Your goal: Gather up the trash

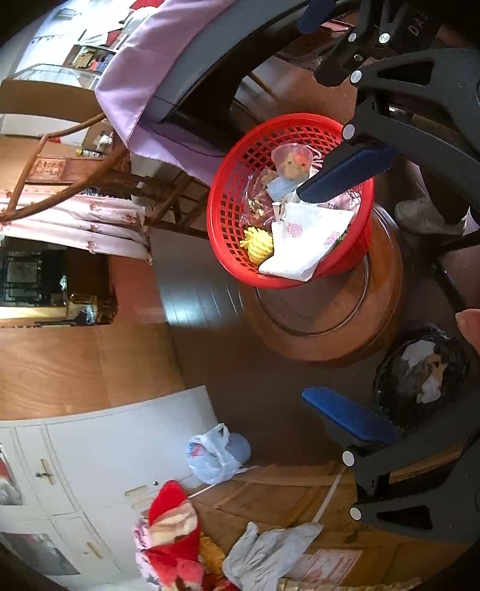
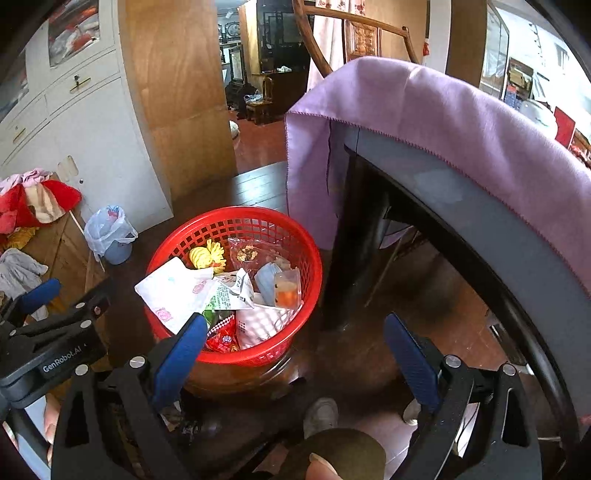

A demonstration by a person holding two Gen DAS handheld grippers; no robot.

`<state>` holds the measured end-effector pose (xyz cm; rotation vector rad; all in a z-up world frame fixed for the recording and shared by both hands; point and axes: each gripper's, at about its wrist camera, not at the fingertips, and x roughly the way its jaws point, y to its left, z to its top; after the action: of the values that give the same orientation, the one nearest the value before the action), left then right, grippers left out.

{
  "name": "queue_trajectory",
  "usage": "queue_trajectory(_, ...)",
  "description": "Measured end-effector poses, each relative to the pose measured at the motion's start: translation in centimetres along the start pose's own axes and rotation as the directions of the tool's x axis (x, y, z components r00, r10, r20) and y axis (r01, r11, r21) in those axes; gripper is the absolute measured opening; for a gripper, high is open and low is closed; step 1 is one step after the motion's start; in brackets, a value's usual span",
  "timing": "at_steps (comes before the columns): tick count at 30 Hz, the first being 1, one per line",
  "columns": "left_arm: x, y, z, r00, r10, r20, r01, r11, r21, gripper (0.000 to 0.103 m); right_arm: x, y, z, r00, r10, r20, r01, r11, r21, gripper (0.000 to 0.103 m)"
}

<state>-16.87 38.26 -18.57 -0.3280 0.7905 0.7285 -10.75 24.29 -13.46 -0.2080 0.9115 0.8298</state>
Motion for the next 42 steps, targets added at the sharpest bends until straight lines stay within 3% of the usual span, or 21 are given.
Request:
queue_trajectory(16,-5.5,-0.1,0.7,0.987,0.036,0.156,-0.044,0.998,0.044,0.096,-5.5,0.2,-0.2,0.996,-0.024,0.088,0.027,0.999,-0.036,0.096)
queue_trajectory(21,-6.0,0.1,0.8,0.987,0.01,0.161,-0.016,0.999,0.034,0.096,-6.5,0.2,-0.3,0.994,-0.033,0.105,0.038,0.998,-0.041,0.096)
queue_trajectory(42,-6.1,-0.4,0.5,0.986,0.019,0.165,-0.027,0.999,0.044,0.096,-6.6,0.4,-0.5,0.993,-0.044,0.106,0.049,0.998,-0.047,0.097)
